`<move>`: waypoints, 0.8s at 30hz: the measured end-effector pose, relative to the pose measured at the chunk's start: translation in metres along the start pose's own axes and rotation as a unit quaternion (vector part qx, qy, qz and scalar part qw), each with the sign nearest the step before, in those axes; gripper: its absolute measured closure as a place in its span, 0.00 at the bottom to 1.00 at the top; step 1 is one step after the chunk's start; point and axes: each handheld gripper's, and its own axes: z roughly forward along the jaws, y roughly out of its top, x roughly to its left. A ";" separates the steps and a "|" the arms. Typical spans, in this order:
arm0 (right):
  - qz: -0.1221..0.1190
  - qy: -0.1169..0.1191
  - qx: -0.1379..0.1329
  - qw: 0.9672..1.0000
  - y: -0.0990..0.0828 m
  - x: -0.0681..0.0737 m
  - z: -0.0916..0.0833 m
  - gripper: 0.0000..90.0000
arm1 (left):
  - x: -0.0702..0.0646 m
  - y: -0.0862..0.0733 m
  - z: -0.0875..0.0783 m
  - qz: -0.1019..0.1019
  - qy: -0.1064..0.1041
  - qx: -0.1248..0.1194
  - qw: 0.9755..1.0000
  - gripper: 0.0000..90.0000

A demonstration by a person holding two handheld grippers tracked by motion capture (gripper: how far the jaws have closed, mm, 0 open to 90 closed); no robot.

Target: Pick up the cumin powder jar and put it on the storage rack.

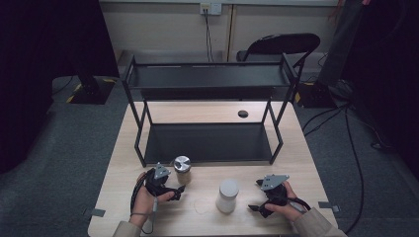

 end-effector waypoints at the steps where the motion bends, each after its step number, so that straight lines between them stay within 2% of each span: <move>1: 0.000 0.000 0.000 1.000 0.000 0.000 0.000 0.00 | -0.001 0.000 0.000 0.000 0.001 -0.003 1.000 0.01; 9: 0.000 0.000 0.000 1.000 0.000 0.000 0.000 0.00 | -0.002 0.006 0.002 0.003 0.000 -0.013 1.000 0.01; 17: 0.000 0.000 0.000 1.000 0.000 0.000 0.000 0.00 | -0.007 0.012 0.013 0.002 0.003 -0.020 1.000 0.01; 24: 0.000 0.000 0.000 1.000 0.000 0.000 0.000 0.00 | -0.007 0.013 0.020 -0.008 0.003 -0.021 1.000 0.02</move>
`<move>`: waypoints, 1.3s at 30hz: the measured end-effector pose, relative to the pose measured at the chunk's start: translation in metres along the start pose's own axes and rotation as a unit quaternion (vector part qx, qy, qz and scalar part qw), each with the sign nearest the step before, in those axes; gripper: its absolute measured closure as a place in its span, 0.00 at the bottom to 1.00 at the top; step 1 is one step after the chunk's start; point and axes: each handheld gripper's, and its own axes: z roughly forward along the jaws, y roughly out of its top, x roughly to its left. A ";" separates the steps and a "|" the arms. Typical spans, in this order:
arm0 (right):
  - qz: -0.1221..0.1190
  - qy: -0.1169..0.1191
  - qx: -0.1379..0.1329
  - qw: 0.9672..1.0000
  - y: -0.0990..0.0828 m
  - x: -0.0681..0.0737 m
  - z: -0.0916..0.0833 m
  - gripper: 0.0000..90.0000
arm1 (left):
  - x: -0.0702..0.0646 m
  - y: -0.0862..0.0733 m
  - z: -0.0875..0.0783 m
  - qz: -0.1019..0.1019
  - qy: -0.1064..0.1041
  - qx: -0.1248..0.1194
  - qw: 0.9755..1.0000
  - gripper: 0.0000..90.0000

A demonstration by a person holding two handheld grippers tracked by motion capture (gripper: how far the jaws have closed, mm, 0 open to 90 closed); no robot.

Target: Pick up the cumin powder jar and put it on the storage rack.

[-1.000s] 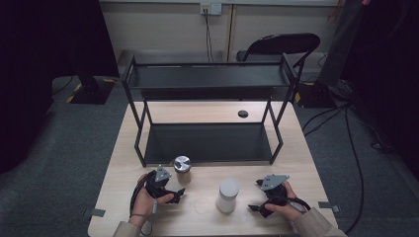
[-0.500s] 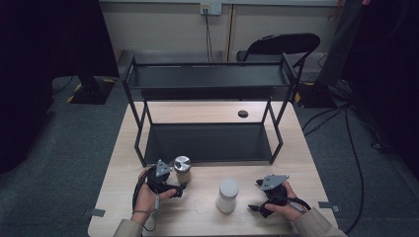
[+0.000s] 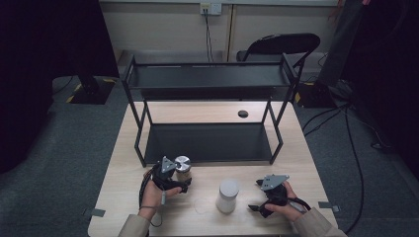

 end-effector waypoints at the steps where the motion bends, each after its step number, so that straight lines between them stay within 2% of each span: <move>1: 0.000 0.000 0.000 1.000 0.000 0.000 0.000 0.00 | 0.001 0.000 0.000 0.002 -0.001 0.000 1.000 0.02; 12: 0.000 0.001 0.000 1.000 0.000 0.000 0.000 0.00 | -0.002 0.002 0.006 0.007 -0.002 -0.001 1.000 0.12; 23: -0.001 0.001 0.000 1.000 0.000 0.000 0.000 0.00 | -0.004 0.003 0.011 0.008 0.001 0.002 1.000 0.25; 27: -0.001 0.001 0.000 1.000 0.000 -0.001 0.000 0.00 | -0.004 0.003 0.011 0.015 -0.001 0.001 1.000 0.32; 32: -0.001 0.002 0.000 1.000 0.000 -0.001 0.000 0.00 | -0.006 0.005 0.012 0.022 0.001 0.004 1.000 0.33; 35: -0.001 0.002 0.000 1.000 -0.001 -0.001 0.000 0.00 | -0.008 0.006 0.011 0.036 0.006 0.005 0.999 0.34; 39: -0.001 0.002 0.000 1.000 -0.001 -0.001 0.000 0.00 | -0.010 0.006 0.010 0.037 0.010 0.004 0.999 0.34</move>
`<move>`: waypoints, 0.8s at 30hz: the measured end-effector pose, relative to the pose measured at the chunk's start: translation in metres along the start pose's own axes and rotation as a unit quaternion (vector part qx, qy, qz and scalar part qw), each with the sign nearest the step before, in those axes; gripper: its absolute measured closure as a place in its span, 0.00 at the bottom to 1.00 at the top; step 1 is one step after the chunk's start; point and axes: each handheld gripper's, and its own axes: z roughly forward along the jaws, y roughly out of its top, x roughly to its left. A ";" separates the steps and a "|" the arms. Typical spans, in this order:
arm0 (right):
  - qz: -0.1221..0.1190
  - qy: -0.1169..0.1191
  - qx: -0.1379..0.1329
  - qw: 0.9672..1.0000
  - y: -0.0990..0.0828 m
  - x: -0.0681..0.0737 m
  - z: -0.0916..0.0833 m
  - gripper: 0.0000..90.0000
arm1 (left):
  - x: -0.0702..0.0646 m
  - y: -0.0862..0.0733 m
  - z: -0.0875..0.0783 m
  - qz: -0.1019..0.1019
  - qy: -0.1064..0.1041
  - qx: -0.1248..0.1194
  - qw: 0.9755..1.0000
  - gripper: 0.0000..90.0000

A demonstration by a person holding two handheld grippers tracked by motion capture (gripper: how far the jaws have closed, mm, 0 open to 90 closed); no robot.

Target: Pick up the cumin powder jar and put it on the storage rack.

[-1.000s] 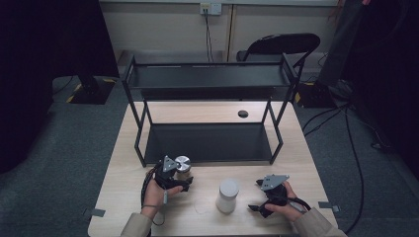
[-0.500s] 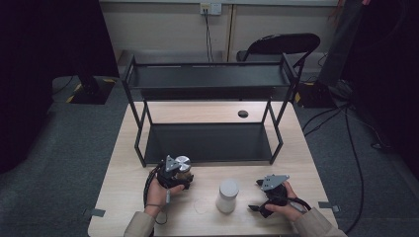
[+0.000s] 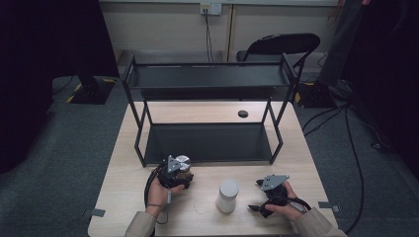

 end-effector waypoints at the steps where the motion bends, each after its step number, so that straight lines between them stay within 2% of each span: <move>1: 0.000 0.000 0.000 1.000 0.000 0.000 0.000 0.00 | -0.001 0.000 0.000 0.001 0.002 0.000 1.000 0.34; 4: 0.000 0.000 0.000 1.000 0.000 0.000 0.000 0.00 | 0.000 0.002 -0.001 -0.001 0.000 0.004 1.000 0.34; 6: 0.000 0.000 0.000 1.000 0.000 0.000 0.000 0.00 | 0.001 0.002 -0.003 -0.006 -0.002 0.000 1.000 0.34; 14: 0.000 0.000 0.000 1.000 0.000 0.000 0.000 0.00 | 0.007 0.012 -0.018 -0.007 -0.016 -0.009 1.000 0.34; 16: 0.000 0.000 0.000 1.000 0.000 0.000 0.000 0.00 | 0.008 0.017 -0.024 0.002 -0.019 -0.007 1.000 0.34; 24: 0.000 0.000 0.000 1.000 0.000 0.000 0.000 0.00 | 0.015 0.039 -0.047 0.005 -0.037 -0.008 0.999 0.34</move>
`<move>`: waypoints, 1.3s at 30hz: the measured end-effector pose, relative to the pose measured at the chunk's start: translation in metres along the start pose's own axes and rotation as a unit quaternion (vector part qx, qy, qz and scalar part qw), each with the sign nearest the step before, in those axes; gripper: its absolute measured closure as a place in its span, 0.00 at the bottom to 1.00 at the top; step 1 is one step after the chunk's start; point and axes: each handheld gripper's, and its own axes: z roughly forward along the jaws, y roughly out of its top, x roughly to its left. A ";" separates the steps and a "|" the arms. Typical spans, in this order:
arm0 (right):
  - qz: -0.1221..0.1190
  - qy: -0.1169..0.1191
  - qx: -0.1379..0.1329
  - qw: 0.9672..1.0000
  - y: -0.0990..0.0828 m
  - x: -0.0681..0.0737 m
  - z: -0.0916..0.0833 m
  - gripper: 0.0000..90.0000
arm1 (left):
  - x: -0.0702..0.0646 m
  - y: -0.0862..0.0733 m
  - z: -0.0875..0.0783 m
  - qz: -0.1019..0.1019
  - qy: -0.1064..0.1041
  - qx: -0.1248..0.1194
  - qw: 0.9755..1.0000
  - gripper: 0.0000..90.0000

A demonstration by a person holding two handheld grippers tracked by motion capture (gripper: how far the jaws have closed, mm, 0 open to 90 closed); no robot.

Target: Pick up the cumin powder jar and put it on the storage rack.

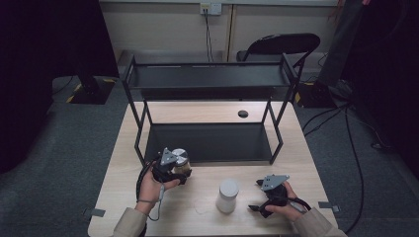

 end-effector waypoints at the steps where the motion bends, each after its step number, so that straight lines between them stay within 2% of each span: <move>1: 0.000 0.000 0.000 1.000 0.000 0.000 0.000 0.00 | 0.000 0.003 -0.003 0.000 0.000 0.001 1.000 0.34; 8: 0.000 0.000 0.000 1.000 0.000 0.000 0.000 0.00 | 0.007 0.023 -0.021 -0.001 -0.010 0.002 1.000 0.34; 10: 0.000 0.000 0.000 1.000 0.000 0.000 0.000 0.00 | 0.007 0.032 -0.027 0.011 -0.009 0.010 1.000 0.34; 13: 0.000 0.000 0.000 1.000 0.000 0.000 0.000 0.00 | 0.010 0.047 -0.037 0.015 -0.015 0.011 1.000 0.34; 16: 0.000 0.000 0.000 1.000 0.000 0.000 0.000 0.00 | 0.012 0.054 -0.042 0.015 -0.020 0.010 1.000 0.34; 19: 0.000 0.000 0.000 1.000 0.000 0.000 0.000 0.00 | 0.012 0.068 -0.050 0.028 -0.020 0.013 0.999 0.34; 20: 0.000 0.000 0.000 1.000 0.000 0.000 0.000 0.00 | 0.012 0.077 -0.055 0.034 -0.022 0.014 0.999 0.34; 22: 0.000 0.000 0.000 1.000 0.000 0.000 0.000 0.00 | 0.013 0.081 -0.057 0.035 -0.023 0.013 0.999 0.34; 24: -0.001 0.000 -0.001 1.000 0.000 0.000 0.000 0.00 | 0.013 0.095 -0.064 0.041 -0.028 0.012 0.999 0.34; 25: -0.001 0.000 -0.001 1.000 0.000 0.000 0.000 0.00 | 0.013 0.095 -0.064 0.041 -0.028 0.012 0.999 0.34; 27: 0.000 0.000 -0.001 1.000 0.000 0.000 0.000 0.00 | 0.015 0.108 -0.070 0.043 -0.034 0.007 0.998 0.34; 29: 0.000 0.000 -0.001 1.000 0.000 0.000 0.000 0.00 | 0.014 0.112 -0.072 0.042 -0.035 0.006 0.998 0.34; 30: 0.000 0.000 -0.001 1.000 0.000 0.000 0.000 0.00 | 0.014 0.121 -0.075 0.046 -0.036 0.007 0.998 0.34; 32: 0.000 0.000 -0.001 1.000 0.000 0.000 0.000 0.00 | 0.016 0.126 -0.077 0.048 -0.039 0.009 0.998 0.34; 33: 0.000 0.000 -0.001 1.000 0.000 0.000 0.000 0.00 | 0.018 0.136 -0.080 0.049 -0.044 0.012 0.998 0.34; 39: 0.000 0.000 0.000 1.000 0.000 0.000 0.000 0.00 | 0.020 0.157 -0.085 0.053 -0.045 0.019 0.997 0.34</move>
